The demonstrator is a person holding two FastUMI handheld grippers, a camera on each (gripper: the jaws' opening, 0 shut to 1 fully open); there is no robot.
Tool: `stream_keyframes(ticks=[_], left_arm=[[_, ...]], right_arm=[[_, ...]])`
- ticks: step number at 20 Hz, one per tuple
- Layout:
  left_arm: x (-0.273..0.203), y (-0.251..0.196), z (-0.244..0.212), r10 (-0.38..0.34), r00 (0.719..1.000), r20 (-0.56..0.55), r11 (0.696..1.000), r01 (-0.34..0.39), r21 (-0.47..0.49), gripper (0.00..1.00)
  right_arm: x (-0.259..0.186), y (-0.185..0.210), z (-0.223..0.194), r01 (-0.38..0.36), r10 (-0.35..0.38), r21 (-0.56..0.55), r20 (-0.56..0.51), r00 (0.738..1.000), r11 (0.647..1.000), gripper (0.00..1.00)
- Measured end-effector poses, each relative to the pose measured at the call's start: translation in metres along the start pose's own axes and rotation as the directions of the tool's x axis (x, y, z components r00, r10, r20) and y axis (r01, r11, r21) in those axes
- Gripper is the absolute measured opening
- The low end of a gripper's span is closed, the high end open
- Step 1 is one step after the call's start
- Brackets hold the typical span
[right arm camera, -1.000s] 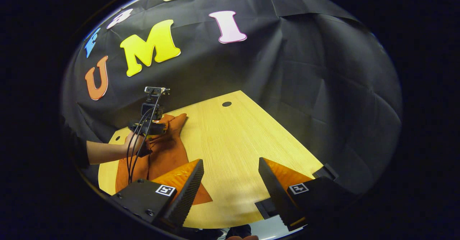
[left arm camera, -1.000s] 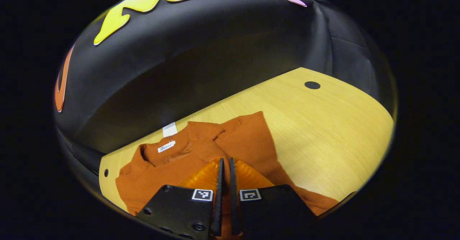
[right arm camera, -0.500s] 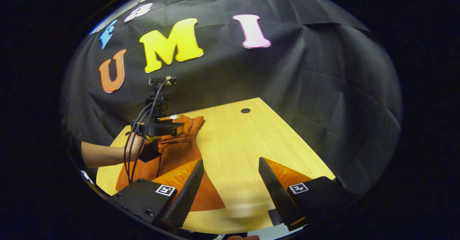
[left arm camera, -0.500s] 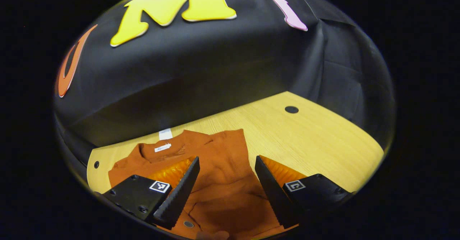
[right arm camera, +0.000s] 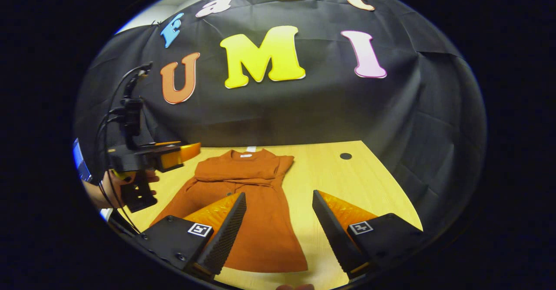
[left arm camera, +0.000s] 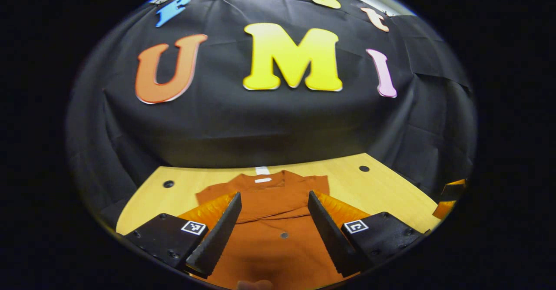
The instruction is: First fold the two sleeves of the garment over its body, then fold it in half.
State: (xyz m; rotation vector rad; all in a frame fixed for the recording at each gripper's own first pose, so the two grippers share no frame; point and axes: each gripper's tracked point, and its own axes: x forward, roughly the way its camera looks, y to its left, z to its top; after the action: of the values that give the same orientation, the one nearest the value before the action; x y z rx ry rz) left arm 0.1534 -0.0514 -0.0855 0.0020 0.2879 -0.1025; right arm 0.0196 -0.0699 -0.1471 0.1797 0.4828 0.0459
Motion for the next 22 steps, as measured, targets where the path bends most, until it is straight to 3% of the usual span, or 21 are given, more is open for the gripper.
stream_keyframes(ticks=[1, 7, 18, 22], left_arm=[[-0.011, 0.018, -0.002, 0.023, 1.000, 0.000, 0.999, -0.023, -0.022, 0.99], [-0.079, 0.079, -0.041, 0.112, 0.993, -0.033, 0.990, -0.114, -0.084, 0.99], [-0.117, 0.133, -0.120, 0.097, 0.974, -0.206, 0.979, -0.131, -0.158, 0.99], [-0.122, 0.131, -0.169, 0.040, 0.938, -0.344, 0.975, -0.112, -0.191, 0.97]], right_arm=[[0.002, 0.002, 0.002, -0.004, 0.004, -0.006, 0.002, 1.000, 1.000, 0.94], [0.007, 0.003, 0.001, -0.021, 0.020, -0.041, -0.010, 1.000, 0.999, 0.98], [0.003, -0.010, -0.048, -0.019, 0.006, -0.091, -0.139, 0.990, 0.996, 0.98], [-0.001, -0.026, -0.083, 0.002, -0.020, -0.083, -0.216, 0.976, 0.997, 0.98]])
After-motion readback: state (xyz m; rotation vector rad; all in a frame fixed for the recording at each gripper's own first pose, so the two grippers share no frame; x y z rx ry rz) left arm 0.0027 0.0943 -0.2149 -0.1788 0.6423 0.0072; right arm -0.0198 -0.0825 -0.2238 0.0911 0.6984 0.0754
